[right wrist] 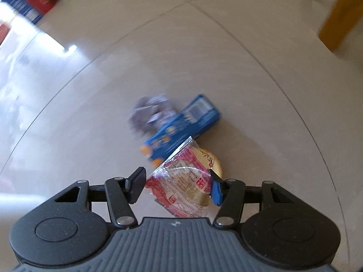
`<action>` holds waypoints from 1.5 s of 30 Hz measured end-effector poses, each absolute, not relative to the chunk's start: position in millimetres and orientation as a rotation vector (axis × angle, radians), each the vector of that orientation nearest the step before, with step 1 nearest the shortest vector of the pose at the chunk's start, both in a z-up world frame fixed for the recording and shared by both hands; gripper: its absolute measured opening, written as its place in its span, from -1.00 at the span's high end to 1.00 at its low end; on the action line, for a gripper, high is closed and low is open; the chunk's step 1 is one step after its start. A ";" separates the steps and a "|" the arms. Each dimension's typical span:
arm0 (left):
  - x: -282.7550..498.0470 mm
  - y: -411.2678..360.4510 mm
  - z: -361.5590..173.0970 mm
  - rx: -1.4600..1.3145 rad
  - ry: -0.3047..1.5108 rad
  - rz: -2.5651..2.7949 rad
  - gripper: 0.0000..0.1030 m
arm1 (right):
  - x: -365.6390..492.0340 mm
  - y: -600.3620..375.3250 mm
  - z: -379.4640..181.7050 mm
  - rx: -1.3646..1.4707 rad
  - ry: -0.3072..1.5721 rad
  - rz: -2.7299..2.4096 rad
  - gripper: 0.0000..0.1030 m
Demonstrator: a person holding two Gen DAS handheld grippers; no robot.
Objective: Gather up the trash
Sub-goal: 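Carry the red-printed wrapper over the bin and open the right tool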
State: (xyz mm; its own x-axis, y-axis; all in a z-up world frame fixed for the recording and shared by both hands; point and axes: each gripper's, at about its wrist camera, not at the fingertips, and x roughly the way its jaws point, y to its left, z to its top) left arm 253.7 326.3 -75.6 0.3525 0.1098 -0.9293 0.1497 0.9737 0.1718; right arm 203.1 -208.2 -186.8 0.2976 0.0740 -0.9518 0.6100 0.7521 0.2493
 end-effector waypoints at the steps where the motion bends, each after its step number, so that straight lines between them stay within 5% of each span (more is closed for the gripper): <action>1: 253.7 326.3 -75.5 0.244 1.214 -0.026 0.58 | 202.8 -200.5 -177.6 0.645 1.239 -0.356 -0.21; 24: 252.2 324.4 -77.1 0.247 1.208 -0.027 0.58 | 227.4 47.2 47.8 0.075 1.062 0.406 -0.23; 29: 251.3 325.7 -76.0 0.251 1.206 -0.032 0.58 | 239.8 86.1 56.8 0.047 1.036 0.473 -0.33; 32: 252.0 326.3 -76.2 0.245 1.208 -0.031 0.58 | 238.9 98.6 54.4 0.037 1.015 0.476 -0.79; 45: 251.8 325.3 -75.2 0.252 1.208 -0.031 0.58 | 231.7 71.0 45.3 -0.003 0.967 0.415 -0.89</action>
